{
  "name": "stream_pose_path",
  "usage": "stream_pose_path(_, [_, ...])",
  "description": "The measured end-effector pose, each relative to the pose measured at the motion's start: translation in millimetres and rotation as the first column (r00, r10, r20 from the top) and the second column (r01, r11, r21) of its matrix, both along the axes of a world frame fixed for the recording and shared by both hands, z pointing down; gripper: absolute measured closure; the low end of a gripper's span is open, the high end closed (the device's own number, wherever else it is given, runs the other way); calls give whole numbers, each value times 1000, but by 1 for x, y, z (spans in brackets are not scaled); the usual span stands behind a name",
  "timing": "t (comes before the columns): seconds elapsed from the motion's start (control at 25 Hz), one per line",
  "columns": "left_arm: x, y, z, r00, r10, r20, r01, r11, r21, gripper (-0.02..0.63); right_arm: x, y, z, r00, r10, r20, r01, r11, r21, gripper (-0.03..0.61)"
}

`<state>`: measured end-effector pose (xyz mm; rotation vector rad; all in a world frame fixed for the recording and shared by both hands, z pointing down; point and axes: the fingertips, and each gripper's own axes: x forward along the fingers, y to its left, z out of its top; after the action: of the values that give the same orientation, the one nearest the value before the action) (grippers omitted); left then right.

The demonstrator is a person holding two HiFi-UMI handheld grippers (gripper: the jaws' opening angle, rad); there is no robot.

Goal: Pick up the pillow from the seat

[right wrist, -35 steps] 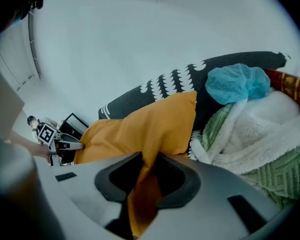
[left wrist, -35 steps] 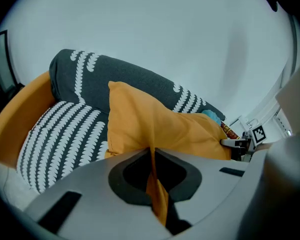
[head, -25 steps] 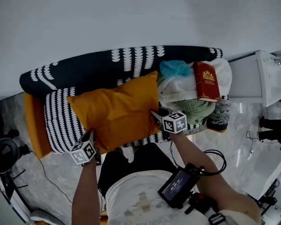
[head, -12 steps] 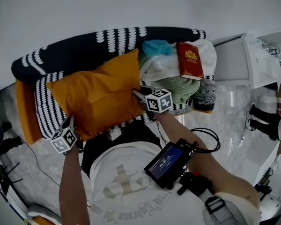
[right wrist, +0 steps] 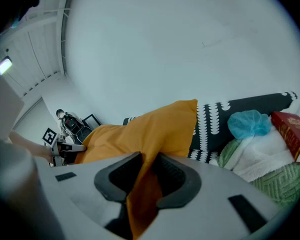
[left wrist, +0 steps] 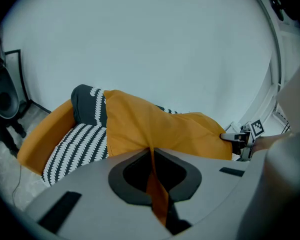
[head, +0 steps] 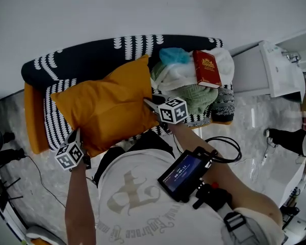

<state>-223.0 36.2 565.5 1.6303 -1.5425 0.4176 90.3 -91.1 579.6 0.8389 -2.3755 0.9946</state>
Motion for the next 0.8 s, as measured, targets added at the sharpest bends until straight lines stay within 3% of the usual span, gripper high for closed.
stream_pose_path(0.4, [-47, 66, -24, 997, -79, 4, 79, 995, 63, 595, -57, 40, -27, 998, -66, -1, 65, 996, 56, 468])
stream_pose_path(0.8, [-106, 114, -75, 982, -184, 34, 174, 964, 203, 595, -132, 56, -86, 989, -146, 32, 138, 972, 190, 469])
